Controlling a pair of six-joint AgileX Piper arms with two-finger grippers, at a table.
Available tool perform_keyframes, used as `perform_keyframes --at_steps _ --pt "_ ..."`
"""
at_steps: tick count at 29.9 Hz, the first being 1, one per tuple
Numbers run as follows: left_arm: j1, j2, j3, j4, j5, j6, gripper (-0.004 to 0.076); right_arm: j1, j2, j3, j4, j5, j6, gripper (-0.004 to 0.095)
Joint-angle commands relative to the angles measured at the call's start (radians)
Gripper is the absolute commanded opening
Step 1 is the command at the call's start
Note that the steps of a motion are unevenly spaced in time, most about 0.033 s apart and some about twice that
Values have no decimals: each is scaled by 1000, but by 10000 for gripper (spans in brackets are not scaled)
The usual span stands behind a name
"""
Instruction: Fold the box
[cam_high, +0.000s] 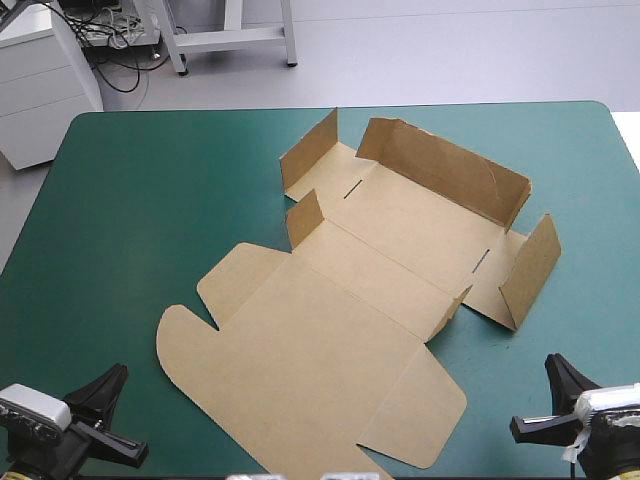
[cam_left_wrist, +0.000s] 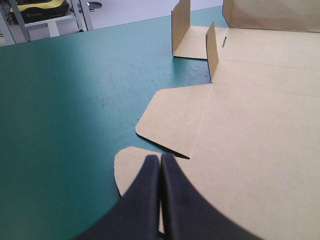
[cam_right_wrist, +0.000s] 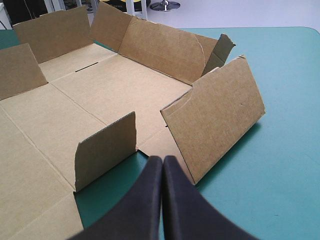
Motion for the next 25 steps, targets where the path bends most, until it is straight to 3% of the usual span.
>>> perform_keyframes --at_steps 1,6,11,13,18,19,25 --pt "-1 -15 -23 -6 -74 -9 -32 1 -28 -30 3 -78 -4 -23" --pt "-1 -15 -22 -6 -74 -10 -32 1 -16 -40 5 -51 14 -21" --pt "-1 -15 -22 -6 -74 -10 -32 1 72 -103 20 77 56 25" --pt "-1 -15 -22 -6 -74 -10 -32 1 119 -135 48 119 56 158" --pt "-1 -15 -22 -6 -74 -10 -32 1 245 -213 154 177 122 898" --pt "-1 -15 -22 -6 -74 -10 -32 1 269 -222 168 183 128 942" --pt "-1 -15 -22 -6 -74 -10 -32 1 371 -254 302 160 128 894"
